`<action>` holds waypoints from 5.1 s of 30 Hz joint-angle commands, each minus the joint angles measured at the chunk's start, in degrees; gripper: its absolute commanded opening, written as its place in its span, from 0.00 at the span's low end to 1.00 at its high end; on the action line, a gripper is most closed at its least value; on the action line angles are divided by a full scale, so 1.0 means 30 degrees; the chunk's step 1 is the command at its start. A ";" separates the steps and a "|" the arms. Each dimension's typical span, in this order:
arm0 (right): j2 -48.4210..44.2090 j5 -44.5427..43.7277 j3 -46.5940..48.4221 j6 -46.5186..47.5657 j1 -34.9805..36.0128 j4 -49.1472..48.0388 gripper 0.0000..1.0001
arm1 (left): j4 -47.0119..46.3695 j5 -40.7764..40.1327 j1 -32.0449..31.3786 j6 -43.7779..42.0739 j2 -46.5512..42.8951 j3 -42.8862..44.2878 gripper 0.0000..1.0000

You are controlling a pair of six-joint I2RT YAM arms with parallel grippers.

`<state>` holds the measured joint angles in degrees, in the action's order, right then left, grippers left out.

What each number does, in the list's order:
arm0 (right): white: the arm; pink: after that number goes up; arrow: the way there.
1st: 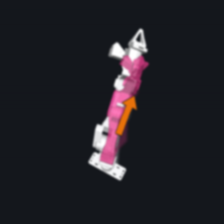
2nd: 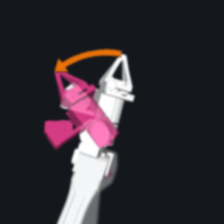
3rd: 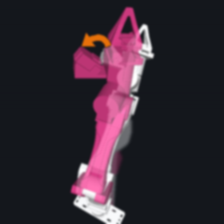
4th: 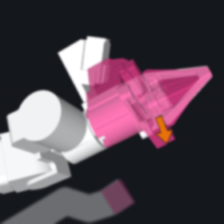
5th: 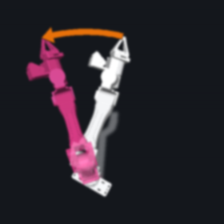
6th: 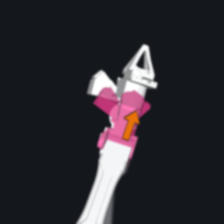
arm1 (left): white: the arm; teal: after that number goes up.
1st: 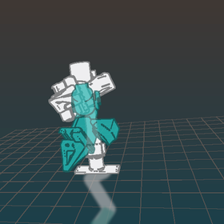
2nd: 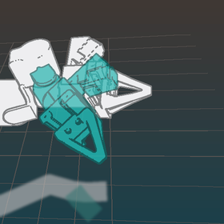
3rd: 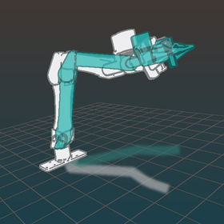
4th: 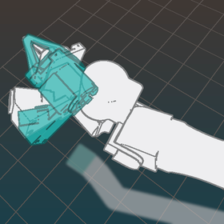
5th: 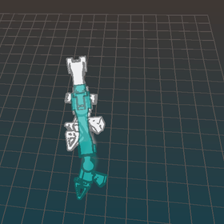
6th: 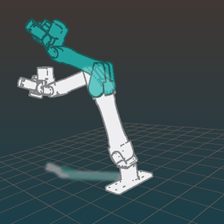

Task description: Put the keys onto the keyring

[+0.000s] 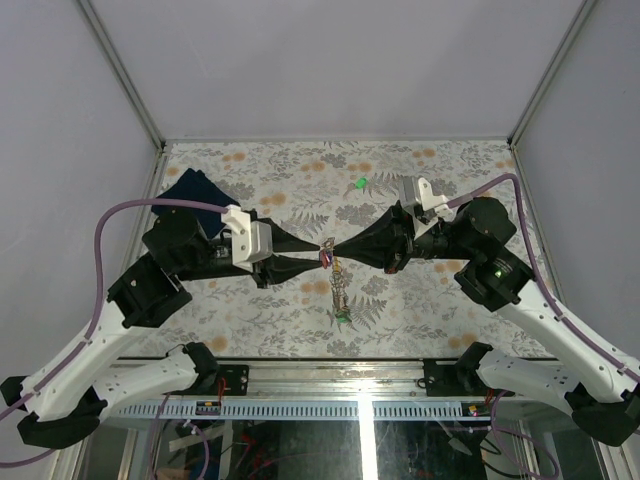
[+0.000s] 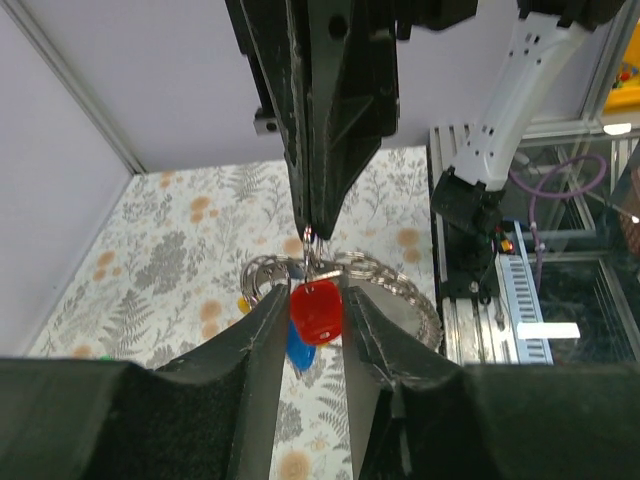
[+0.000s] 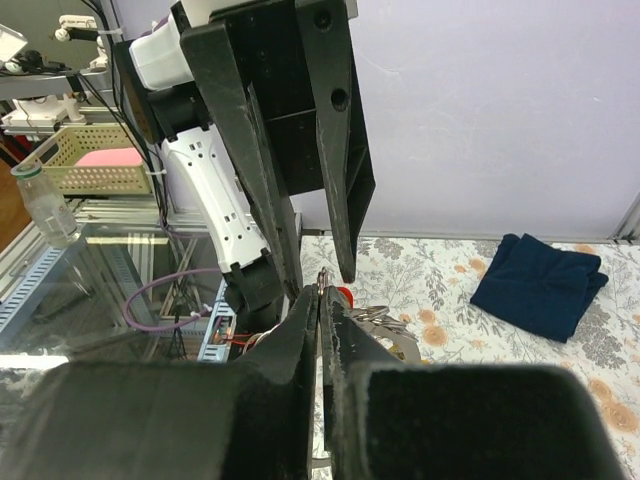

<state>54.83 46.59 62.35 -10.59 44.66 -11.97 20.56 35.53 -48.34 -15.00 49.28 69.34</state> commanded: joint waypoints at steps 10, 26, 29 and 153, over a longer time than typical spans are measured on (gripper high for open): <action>-0.0742 0.0503 0.0051 -0.0426 -0.0011 -0.2127 0.00 | -0.3235 0.1039 -0.0104 0.0998 0.0011 -0.0144 0.28; -0.1139 0.0191 0.0001 -0.0229 -0.0008 -0.2135 0.00 | -0.2433 0.1326 -0.0096 0.0475 0.0128 0.0113 0.06; -0.1239 0.0094 -0.0003 -0.0166 -0.0025 -0.2135 0.00 | -0.2421 0.1305 -0.0100 0.0453 0.0114 0.0113 0.03; -0.4183 -0.2873 -0.1401 0.2757 -0.0023 0.0429 0.31 | -0.5275 0.2382 -0.0089 0.3198 0.1645 -0.0313 0.00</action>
<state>45.30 41.36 58.48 -2.52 44.66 -7.01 6.70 42.54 -48.34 -4.38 55.27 65.98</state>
